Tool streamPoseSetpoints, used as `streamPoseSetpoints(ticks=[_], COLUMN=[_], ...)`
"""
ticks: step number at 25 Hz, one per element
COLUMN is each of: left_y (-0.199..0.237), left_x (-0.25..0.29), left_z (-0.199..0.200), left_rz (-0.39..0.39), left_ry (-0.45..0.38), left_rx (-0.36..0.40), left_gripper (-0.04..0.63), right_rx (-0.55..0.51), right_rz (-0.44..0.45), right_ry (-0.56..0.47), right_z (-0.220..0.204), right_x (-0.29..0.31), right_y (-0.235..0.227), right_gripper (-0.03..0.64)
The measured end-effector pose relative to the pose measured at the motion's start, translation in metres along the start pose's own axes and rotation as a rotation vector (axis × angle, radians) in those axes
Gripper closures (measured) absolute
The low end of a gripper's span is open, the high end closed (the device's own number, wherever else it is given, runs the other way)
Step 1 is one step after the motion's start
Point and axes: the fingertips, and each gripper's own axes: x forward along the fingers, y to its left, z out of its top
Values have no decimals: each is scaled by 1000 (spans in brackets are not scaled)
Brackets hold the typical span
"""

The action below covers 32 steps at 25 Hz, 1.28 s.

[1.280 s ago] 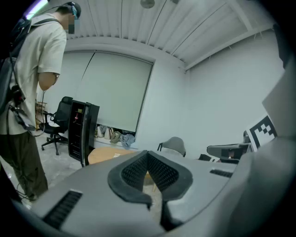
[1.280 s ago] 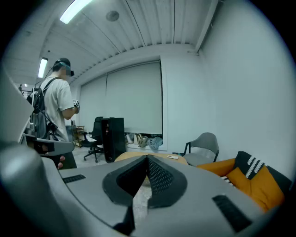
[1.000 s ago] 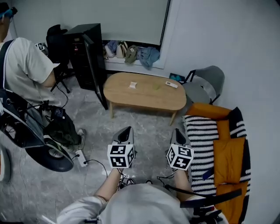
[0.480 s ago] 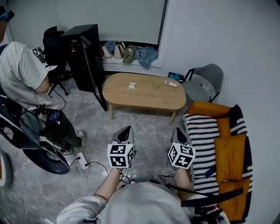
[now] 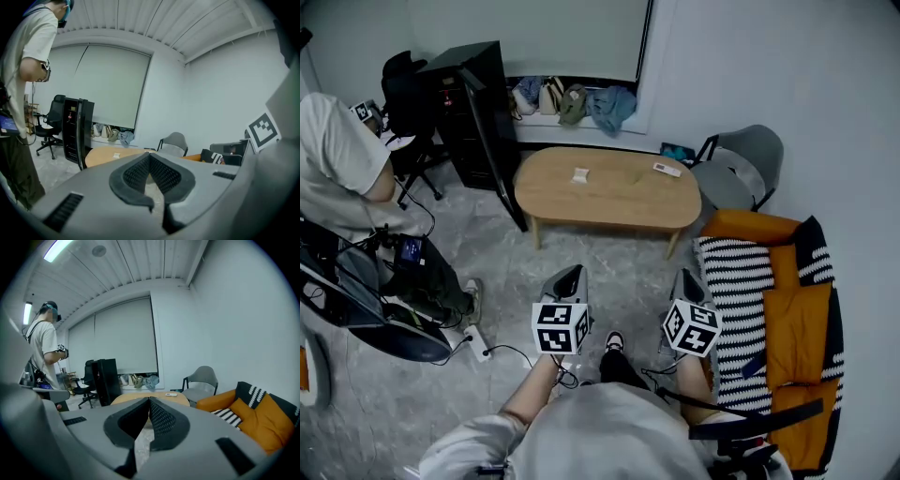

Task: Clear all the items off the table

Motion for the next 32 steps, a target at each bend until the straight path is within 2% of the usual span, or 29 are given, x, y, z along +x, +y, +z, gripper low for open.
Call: streamPoseSetpoints(ticks=[6, 18, 27, 32], left_y=[12, 21, 28, 21], left_x=[56, 177, 243, 273], left_z=[18, 76, 91, 104], left_rz=[9, 45, 80, 80], left_ry=[-2, -9, 0, -5], left_rx=[1, -1, -9, 24], left_gripper=[588, 588, 588, 588], right_rx=[-1, -21, -21, -4], right_rz=[2, 45, 78, 75], right_ry=[4, 6, 17, 29], right_z=[18, 85, 103, 109], right_x=[56, 177, 241, 268], right_y=[-15, -51, -74, -96], right_gripper=[594, 594, 592, 592])
